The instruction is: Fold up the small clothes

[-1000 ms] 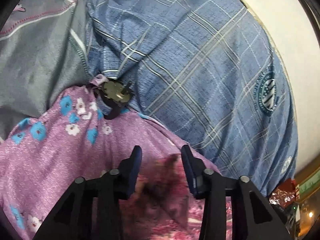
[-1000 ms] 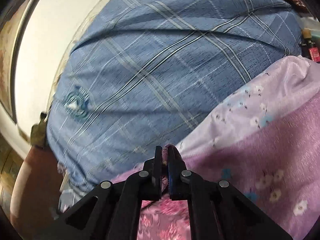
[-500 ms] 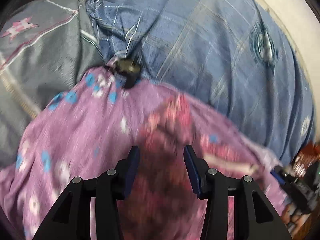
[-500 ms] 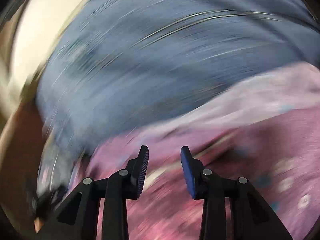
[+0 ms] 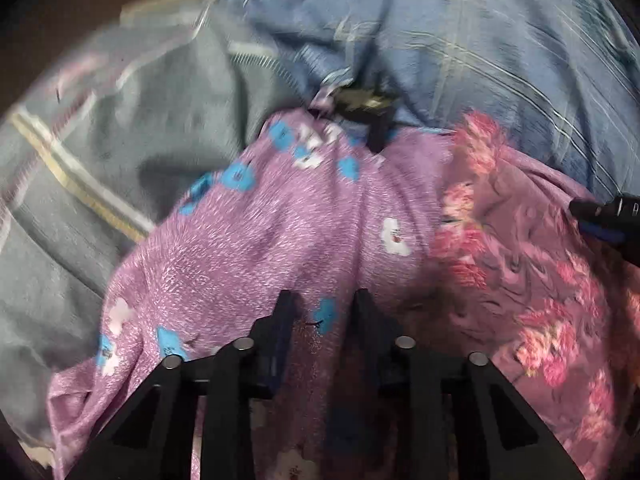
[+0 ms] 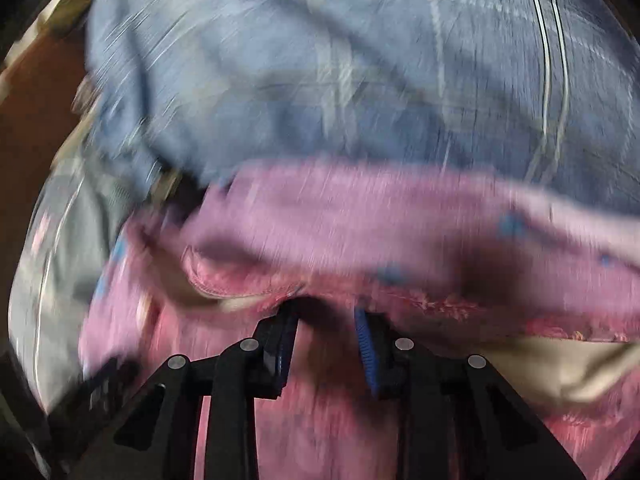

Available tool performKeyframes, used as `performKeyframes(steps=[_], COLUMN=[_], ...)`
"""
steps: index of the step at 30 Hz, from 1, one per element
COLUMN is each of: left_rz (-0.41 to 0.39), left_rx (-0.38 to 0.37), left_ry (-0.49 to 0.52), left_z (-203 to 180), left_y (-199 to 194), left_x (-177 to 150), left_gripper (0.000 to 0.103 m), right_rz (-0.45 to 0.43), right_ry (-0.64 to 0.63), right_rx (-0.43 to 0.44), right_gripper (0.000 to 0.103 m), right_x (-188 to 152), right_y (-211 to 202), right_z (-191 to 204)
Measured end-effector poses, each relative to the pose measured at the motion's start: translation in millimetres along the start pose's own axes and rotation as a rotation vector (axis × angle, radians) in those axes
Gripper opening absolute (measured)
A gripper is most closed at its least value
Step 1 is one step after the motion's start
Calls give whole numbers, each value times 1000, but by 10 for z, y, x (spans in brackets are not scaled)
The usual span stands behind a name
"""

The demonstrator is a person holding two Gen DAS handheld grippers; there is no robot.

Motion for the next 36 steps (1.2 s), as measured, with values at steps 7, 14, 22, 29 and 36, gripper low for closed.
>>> performKeyframes(steps=[7,14,22,29,36], left_rz=[-113,45,0,45,196], left_rx=[-98,-31,185,-161,-377], left_ry=[-8,165,333,110,-105], left_z=[-14,-269,-297,19,200], left_y=[-612,-347,-255,-960,-913], left_x=[-6,-235,-260,-534,-1004], left_gripper=[29,30,25,34,54], right_rz=[-22,145,210,49,-63], right_ry=[-116,-139,-124,146,631], right_rx=[173,138,73,133,314], right_gripper=[34,31,28,54,68], right_x=[-55,-538,-1510,-2140,-2899], right_y=[-325,-124,-827,-1837,-2187], right_z=[445,718,-105,-850,-1725])
Point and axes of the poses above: each gripper's, at about its wrist camera, not at the fingertips, and y roughly the way its jaws point, z to its left, x to its top, the point moved 1 cm from there along y, roughly the way its jaws point, and after that the axes turned 3 degrees about z, right-handed, at the moved point
